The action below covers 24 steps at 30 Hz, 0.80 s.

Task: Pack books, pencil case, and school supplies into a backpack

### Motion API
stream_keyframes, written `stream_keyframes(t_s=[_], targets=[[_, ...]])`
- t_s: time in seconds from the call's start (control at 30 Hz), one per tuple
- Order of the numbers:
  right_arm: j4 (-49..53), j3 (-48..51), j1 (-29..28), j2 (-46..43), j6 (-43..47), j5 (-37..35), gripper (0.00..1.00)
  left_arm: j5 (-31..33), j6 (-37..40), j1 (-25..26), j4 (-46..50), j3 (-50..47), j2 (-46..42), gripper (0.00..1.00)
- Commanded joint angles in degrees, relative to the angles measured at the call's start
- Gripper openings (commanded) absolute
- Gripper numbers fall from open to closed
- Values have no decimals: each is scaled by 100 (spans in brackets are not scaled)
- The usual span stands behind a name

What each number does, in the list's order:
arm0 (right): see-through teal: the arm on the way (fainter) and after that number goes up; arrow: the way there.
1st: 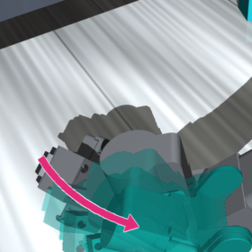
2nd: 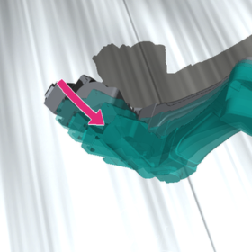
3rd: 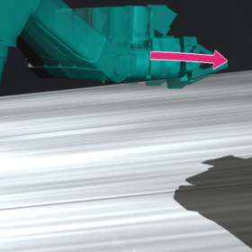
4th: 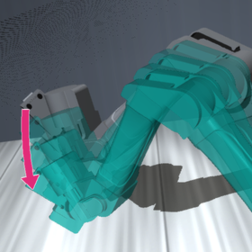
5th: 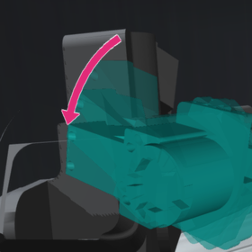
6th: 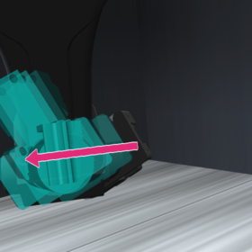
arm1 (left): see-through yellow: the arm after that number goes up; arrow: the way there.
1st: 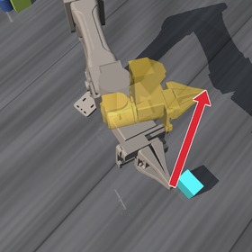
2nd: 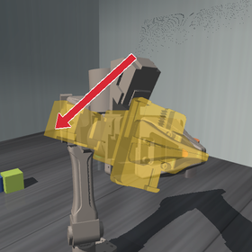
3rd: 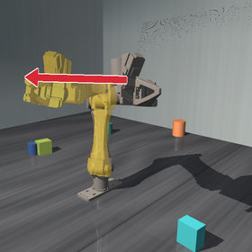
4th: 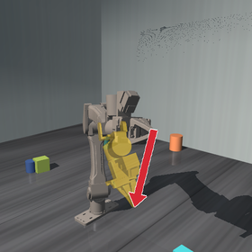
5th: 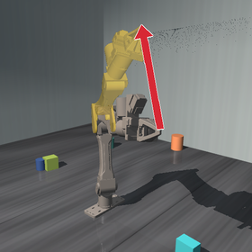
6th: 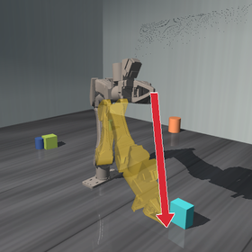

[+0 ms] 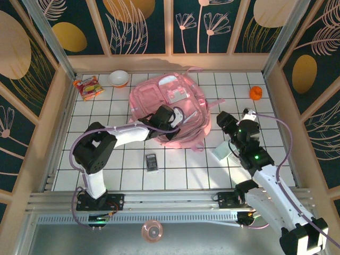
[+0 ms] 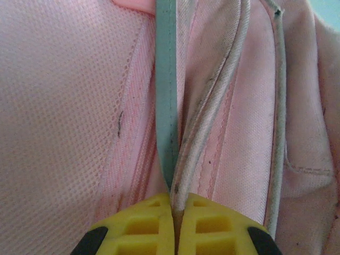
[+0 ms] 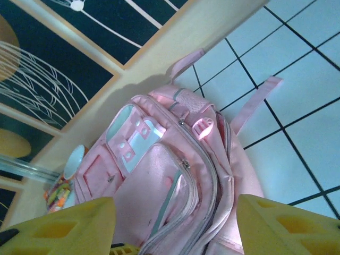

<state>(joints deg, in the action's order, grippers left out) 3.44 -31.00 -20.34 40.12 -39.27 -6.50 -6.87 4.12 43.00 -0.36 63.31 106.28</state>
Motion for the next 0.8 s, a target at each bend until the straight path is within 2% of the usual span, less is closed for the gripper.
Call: stream_keyframes(t_s=[0.0, 0.07, 0.13, 0.27, 0.43, 0.5, 0.63, 0.77], targets=[[-437, 54, 27, -17, 927, 332, 61, 140, 48, -16, 17, -158, -107, 14], [-634, 64, 5, 54, 1469, 606, 61, 207, -142, -41, -39, -137, -380, 36], [-690, -20, -43, 192, 2156, 989, 61, 149, -373, -111, 56, 14, -629, 52], [-282, -502, -380, 713, 3819, 1469, 62, -295, -1239, -562, -95, -73, -1414, 70], [1019, -1305, -1300, 1737, 6707, 1900, 62, -752, -2535, -1494, -520, -841, -2397, 78], [1367, -1507, -1773, 2212, 7621, 1464, 62, -912, -2994, -1873, -628, -1250, -2723, 79], [1285, -1573, -2259, 3114, 8969, 731, 64, -1178, -3712, -2519, -938, -2174, -3252, 80], [488, -1475, -2309, 3655, 9682, 667, 67, -1305, -4173, -2709, -1346, -2909, -3593, 81]])
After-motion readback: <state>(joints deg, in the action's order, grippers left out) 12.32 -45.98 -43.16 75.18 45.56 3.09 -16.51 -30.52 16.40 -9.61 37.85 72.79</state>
